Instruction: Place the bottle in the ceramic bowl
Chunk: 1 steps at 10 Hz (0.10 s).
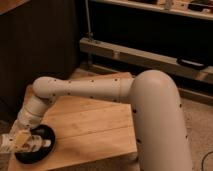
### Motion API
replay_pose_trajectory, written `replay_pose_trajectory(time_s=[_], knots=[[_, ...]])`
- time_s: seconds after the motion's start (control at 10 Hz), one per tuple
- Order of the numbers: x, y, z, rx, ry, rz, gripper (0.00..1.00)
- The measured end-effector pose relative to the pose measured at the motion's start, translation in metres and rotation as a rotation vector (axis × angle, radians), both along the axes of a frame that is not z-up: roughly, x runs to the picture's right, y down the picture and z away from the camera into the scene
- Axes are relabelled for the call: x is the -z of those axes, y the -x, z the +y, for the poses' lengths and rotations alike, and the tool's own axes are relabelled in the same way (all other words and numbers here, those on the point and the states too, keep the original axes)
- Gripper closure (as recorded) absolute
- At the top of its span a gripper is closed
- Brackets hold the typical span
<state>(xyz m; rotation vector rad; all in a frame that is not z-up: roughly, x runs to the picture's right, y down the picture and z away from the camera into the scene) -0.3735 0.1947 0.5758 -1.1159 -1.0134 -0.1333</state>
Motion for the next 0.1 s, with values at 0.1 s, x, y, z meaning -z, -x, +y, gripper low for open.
replay_pose_trajectory(time_s=[0.1], knots=[[-0.0028, 0.0013, -0.0016, 0.000, 0.000, 0.002, 0.91]])
